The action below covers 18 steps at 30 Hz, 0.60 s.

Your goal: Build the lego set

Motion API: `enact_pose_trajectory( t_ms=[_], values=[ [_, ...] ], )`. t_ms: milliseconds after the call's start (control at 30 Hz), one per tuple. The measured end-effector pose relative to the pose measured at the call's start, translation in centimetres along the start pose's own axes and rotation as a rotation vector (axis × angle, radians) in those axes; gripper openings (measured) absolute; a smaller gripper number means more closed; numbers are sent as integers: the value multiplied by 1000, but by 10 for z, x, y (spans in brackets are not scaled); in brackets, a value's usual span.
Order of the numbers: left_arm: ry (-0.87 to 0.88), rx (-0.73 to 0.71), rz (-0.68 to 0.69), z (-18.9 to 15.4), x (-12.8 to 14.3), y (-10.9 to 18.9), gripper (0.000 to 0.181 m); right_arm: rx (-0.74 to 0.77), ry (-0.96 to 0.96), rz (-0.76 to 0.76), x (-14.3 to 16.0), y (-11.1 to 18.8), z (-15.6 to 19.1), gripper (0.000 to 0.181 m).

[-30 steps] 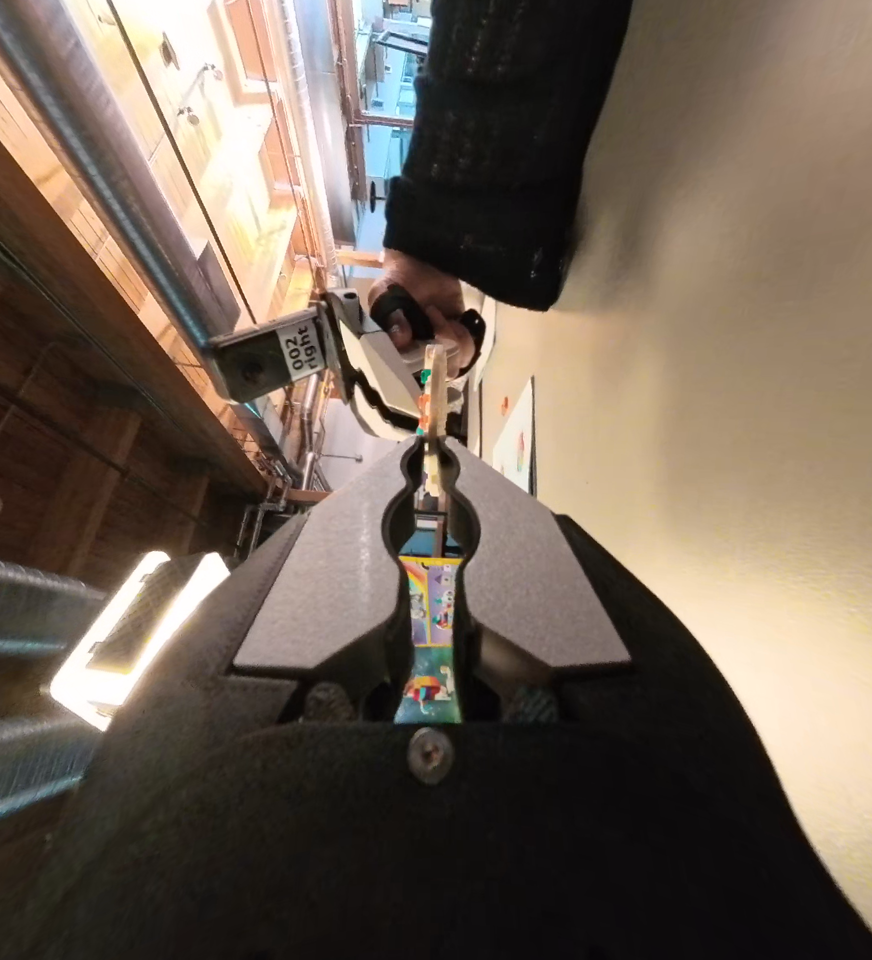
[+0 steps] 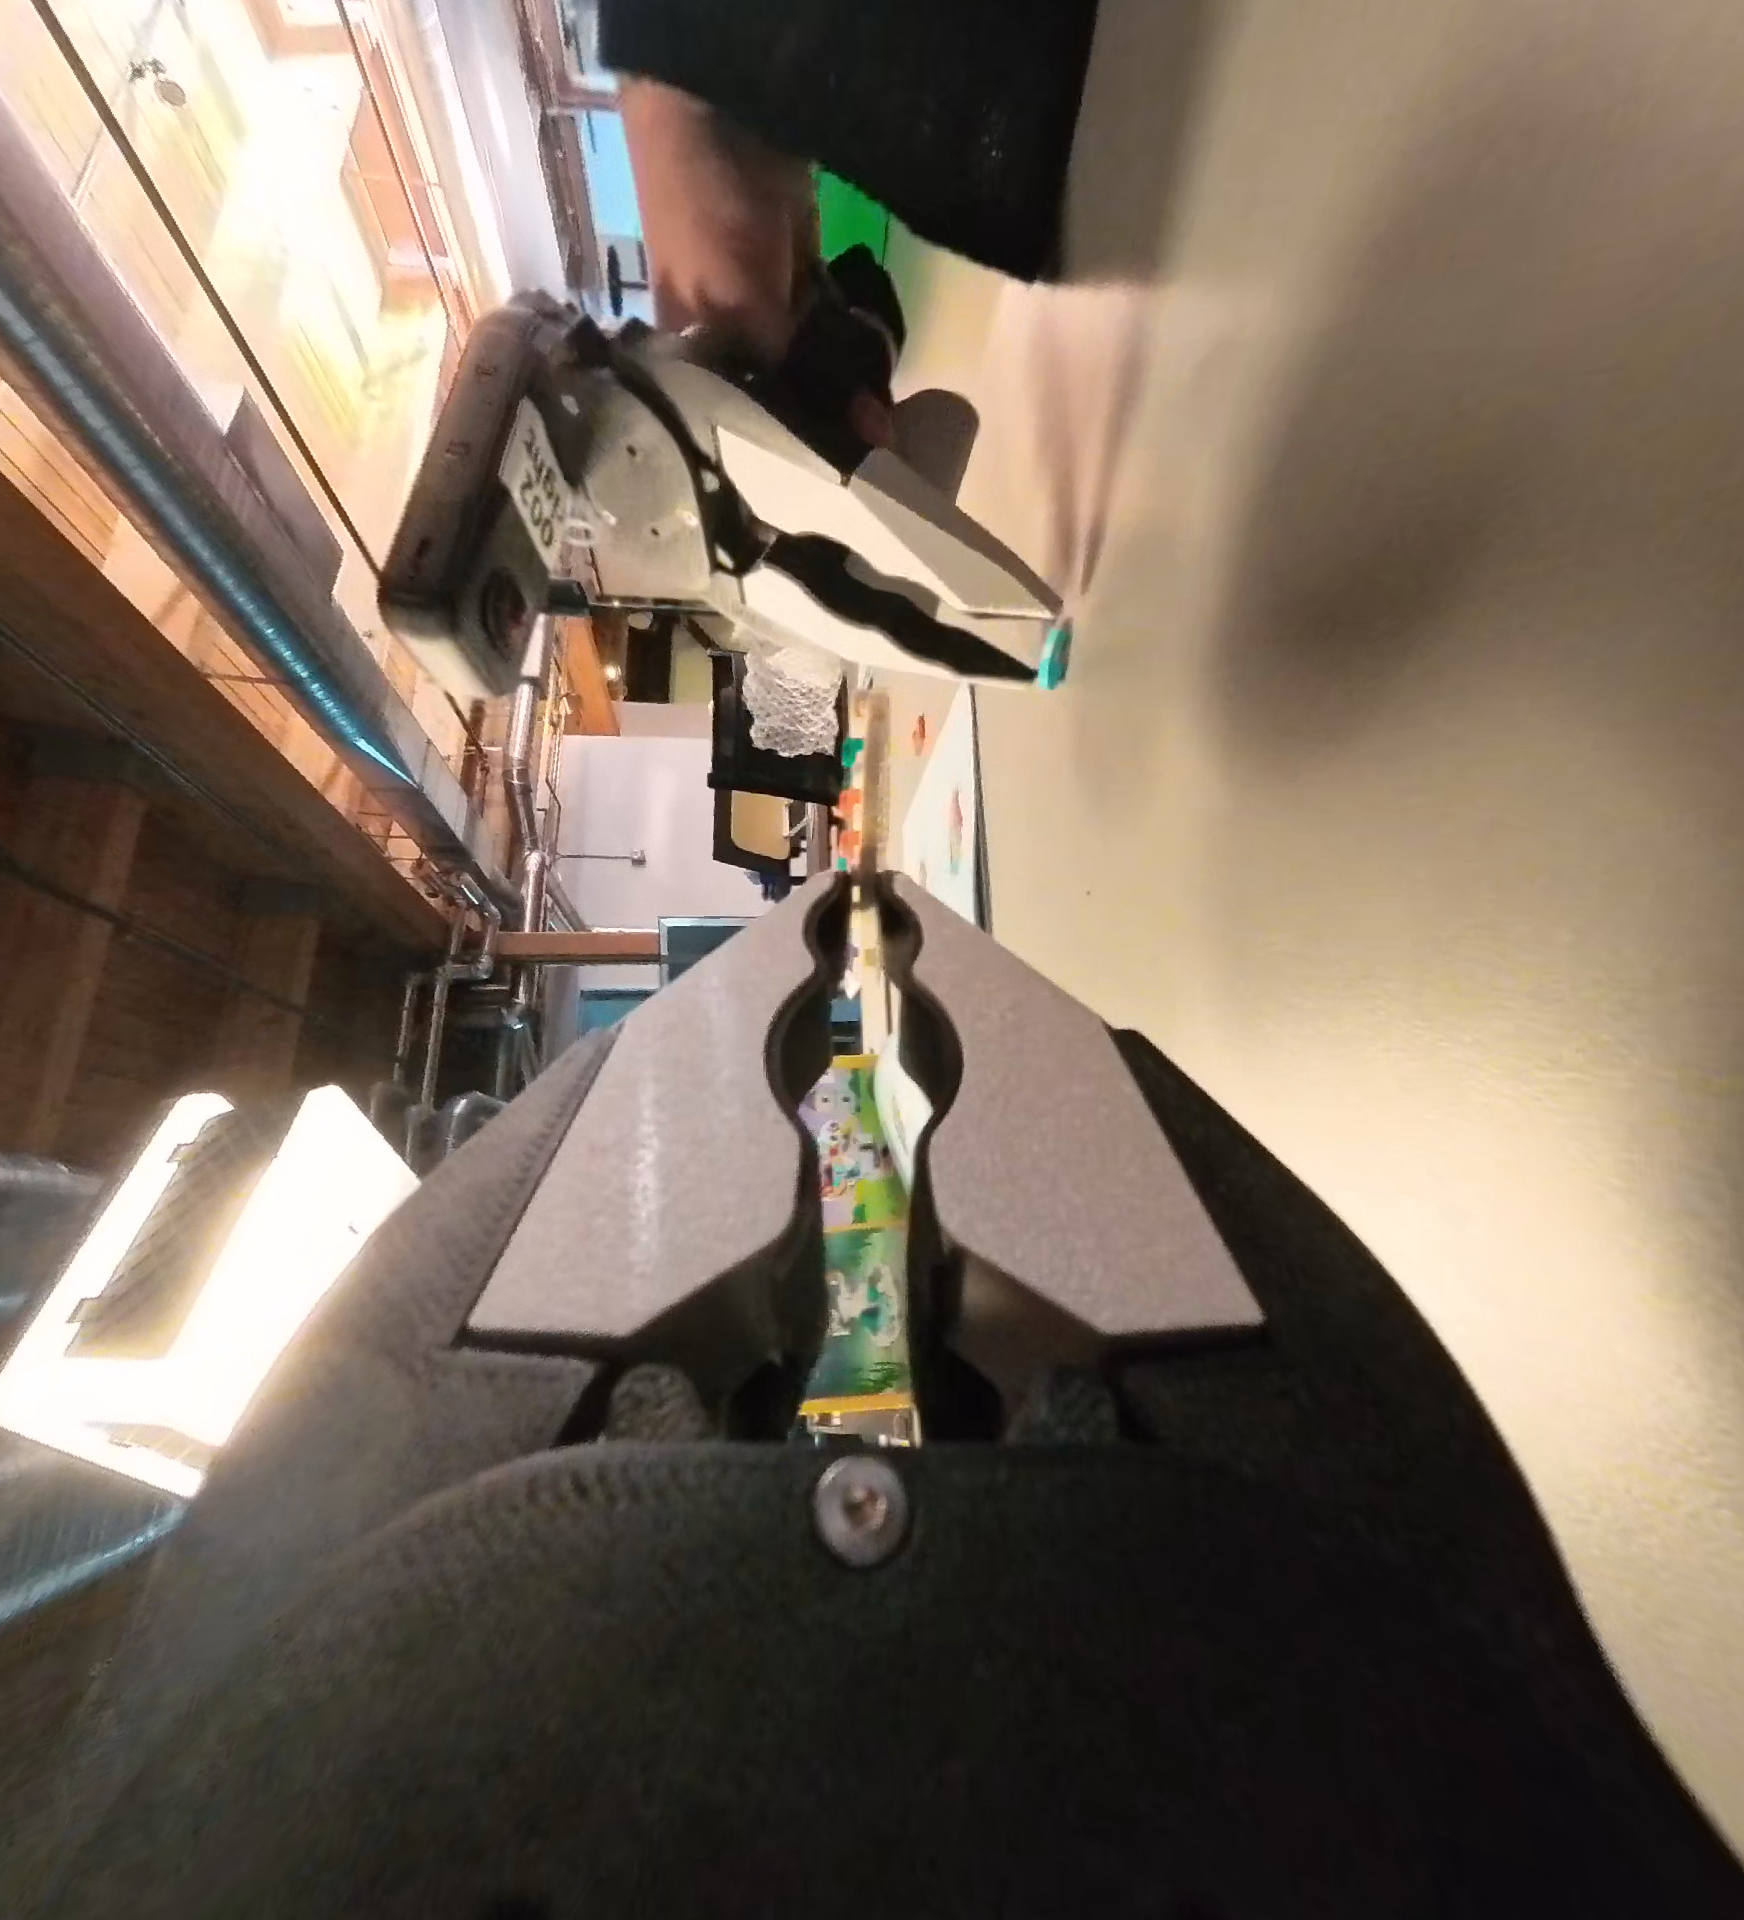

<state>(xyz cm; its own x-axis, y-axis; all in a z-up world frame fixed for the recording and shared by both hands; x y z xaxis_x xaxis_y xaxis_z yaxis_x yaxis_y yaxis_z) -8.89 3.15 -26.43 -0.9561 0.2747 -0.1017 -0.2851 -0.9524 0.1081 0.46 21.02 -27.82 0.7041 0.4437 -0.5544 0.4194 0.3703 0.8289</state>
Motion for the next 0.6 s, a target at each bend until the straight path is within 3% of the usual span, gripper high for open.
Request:
enact_pose_trajectory(
  t_ms=[33,267,400,500,600],
  values=[
    [3,3,1,0,0,0,4,2,-3,-12,1,1,2,26],
    [6,9,2,-1,0,0,4,-116,0,-114,-2,-3,24,25],
    [3,11,1,-1,0,0,4,-63,130,-178,-9,8,17,26],
    [6,18,-2,-2,0,0,3,-59,271,-148,-11,7,10,25],
    [5,26,-1,-3,0,-1,4,-110,263,-70,-13,-3,6,21]
  ],
)
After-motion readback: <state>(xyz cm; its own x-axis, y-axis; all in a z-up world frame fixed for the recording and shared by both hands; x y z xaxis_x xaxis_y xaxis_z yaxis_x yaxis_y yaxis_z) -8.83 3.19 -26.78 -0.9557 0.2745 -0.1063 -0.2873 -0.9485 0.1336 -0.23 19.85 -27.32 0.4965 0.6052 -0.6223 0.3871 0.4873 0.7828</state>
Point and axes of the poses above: each gripper's, where its closed fingertips meet, y back along the fingers, x out of its underside, z = x × y across the jaws, the point moved 7 cm from there along y, back along the fingers, and after that the axes turned 2 degrees about y, right-handed, at the moved point
